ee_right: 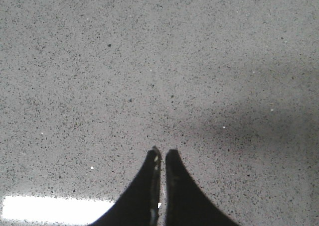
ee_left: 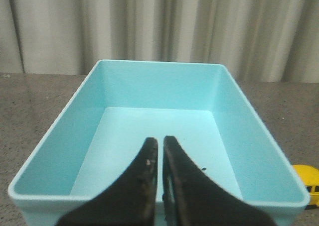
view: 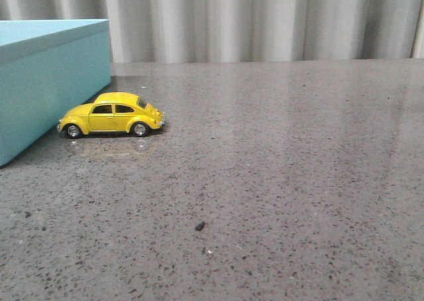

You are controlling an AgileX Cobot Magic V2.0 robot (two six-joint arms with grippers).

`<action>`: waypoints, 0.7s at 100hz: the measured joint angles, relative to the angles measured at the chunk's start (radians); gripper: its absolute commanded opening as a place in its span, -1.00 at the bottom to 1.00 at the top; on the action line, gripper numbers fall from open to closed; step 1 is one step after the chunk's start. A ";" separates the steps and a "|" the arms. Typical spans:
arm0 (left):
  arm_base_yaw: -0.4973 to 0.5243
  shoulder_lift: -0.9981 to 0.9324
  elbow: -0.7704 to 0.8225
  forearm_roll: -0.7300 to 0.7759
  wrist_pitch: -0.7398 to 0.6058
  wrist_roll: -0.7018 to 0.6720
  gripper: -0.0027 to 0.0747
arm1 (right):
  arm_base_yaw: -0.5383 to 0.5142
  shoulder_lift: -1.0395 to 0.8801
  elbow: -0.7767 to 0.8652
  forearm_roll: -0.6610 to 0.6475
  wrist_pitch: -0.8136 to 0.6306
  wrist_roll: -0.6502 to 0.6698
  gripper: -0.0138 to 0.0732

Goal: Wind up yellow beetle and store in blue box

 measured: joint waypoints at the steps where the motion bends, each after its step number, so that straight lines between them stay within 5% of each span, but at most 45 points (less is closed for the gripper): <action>1: -0.003 0.007 -0.009 0.000 0.003 0.000 -0.98 | 0.000 0.000 0.000 0.000 0.000 0.000 -0.82; 21: -0.109 0.156 -0.154 -0.001 0.065 0.041 -0.91 | 0.000 0.000 0.000 0.020 0.000 -0.016 -0.82; 31: -0.171 0.245 -0.219 -0.001 0.079 0.087 -0.64 | 0.000 0.000 0.000 0.029 0.000 -0.025 -0.82; 50: -0.277 0.406 -0.316 -0.001 0.079 0.140 0.18 | 0.000 -0.014 0.000 0.029 0.000 -0.031 -0.82; 70: -0.335 0.548 -0.423 0.006 0.083 0.184 0.34 | 0.000 -0.064 0.002 0.029 0.000 -0.035 -0.82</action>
